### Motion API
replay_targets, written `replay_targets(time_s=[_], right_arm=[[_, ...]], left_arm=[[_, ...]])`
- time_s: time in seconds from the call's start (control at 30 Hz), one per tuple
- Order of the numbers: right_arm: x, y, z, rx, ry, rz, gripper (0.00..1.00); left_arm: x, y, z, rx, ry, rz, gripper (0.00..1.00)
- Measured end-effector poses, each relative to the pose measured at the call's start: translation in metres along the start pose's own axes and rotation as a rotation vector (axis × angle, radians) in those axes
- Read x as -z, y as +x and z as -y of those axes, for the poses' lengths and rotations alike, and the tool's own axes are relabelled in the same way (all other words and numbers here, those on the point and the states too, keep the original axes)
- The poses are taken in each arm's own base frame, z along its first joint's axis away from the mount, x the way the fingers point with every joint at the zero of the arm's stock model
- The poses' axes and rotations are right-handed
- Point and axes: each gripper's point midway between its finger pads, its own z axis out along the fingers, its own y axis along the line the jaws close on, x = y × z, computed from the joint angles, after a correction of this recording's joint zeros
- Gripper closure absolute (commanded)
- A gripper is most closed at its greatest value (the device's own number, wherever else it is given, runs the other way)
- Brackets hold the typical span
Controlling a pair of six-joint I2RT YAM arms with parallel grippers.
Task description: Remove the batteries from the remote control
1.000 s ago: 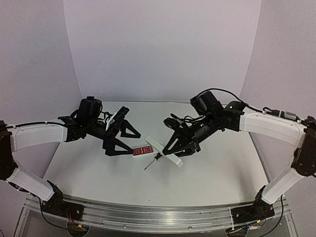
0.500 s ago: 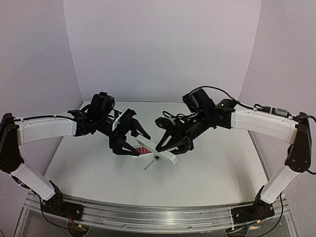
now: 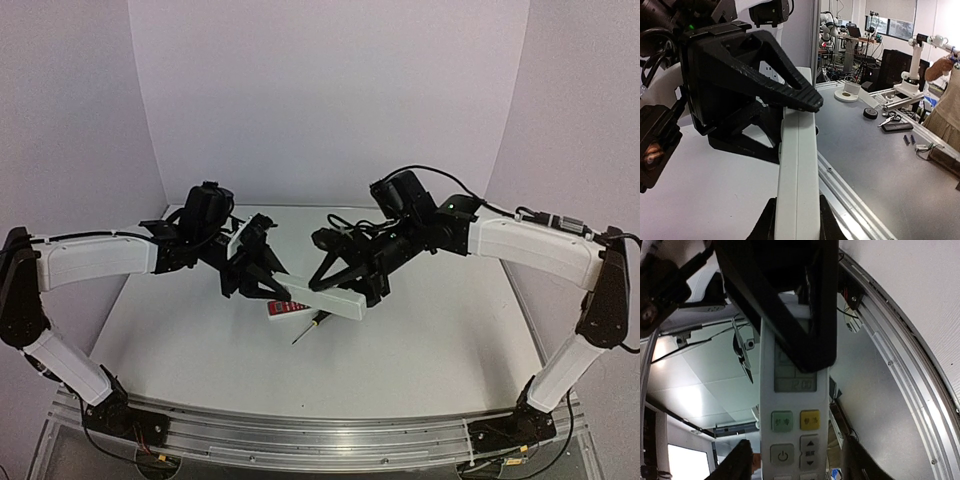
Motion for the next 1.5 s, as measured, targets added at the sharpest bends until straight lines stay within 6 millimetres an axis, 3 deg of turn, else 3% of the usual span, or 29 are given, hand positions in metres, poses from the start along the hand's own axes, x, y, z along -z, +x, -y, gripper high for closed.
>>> replay_targets(time_s=[0.1,0.2,0.37,0.5,0.63,0.87,1.0,1.27,1.4,1.5], right_arm=[[0.007,-0.014,0.007,0.025,0.048,0.082,0.16],[0.032,-0.025,0.021,0.064,0.137,0.238,0.15],[0.085,-0.016,0.036,0.175,0.31,0.505,0.14],[0.1,-0.007,0.044,0.24,0.385,0.593,0.15],[0.091,-0.015,0.067,0.219,0.422,0.586,0.15],[0.057,-0.028,0.109,0.197,0.522,0.517,0.17],[0.046,-0.035,0.117,0.204,0.538,0.508,0.21],[0.04,-0.051,0.114,0.235,0.534,0.53,0.26],[0.04,-0.056,0.116,0.242,0.542,0.54,0.38],[0.04,-0.059,0.116,0.247,0.547,0.548,0.55]], left_arm=[[-0.001,0.002,-0.004,0.096,-0.024,-0.001,1.0],[0.001,0.019,-0.006,0.263,-0.11,-0.002,1.0],[0.007,0.055,-0.014,0.595,-0.282,0.011,1.0],[0.012,0.077,-0.014,0.825,-0.36,0.062,1.0],[0.013,0.089,-0.012,0.986,-0.388,0.111,1.0],[0.012,0.086,-0.018,1.066,-0.417,0.156,1.0],[0.013,0.087,-0.021,1.085,-0.438,0.164,1.0],[0.014,0.087,-0.022,1.107,-0.449,0.174,1.0],[0.013,0.086,-0.021,1.106,-0.442,0.173,1.0],[0.013,0.084,-0.021,1.106,-0.443,0.176,1.0]])
